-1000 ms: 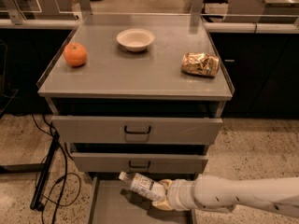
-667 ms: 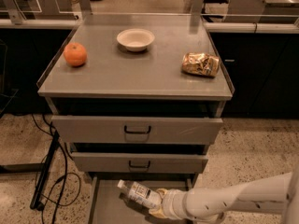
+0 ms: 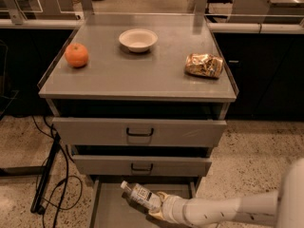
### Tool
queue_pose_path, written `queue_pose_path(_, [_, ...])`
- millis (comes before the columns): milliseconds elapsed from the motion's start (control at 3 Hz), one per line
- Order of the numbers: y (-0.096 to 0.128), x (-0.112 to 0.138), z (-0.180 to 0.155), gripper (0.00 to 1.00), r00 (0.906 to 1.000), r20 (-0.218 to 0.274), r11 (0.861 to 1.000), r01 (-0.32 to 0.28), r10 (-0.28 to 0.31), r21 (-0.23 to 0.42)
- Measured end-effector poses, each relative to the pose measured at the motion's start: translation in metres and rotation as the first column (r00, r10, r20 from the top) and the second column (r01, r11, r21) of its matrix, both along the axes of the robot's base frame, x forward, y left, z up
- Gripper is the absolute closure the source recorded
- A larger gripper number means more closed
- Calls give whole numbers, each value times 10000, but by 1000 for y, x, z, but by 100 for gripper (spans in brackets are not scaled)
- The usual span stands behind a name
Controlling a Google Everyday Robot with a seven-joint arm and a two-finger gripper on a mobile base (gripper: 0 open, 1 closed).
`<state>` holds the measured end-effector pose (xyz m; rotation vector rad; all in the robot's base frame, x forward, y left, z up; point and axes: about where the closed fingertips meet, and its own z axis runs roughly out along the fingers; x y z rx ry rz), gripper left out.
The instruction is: Place blue plastic bottle into bottom drawer
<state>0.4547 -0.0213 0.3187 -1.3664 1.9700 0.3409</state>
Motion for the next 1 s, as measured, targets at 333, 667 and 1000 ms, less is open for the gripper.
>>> queue_pose_path(333, [2, 23, 1, 100, 9963, 841, 9925, -246, 145, 1195])
queue_pose_path(667, [-28, 10, 8, 100, 9956, 892, 9767, -462, 280, 2098])
queue_pose_path(1000, [-28, 10, 8, 100, 9956, 892, 9767, -462, 280, 2097])
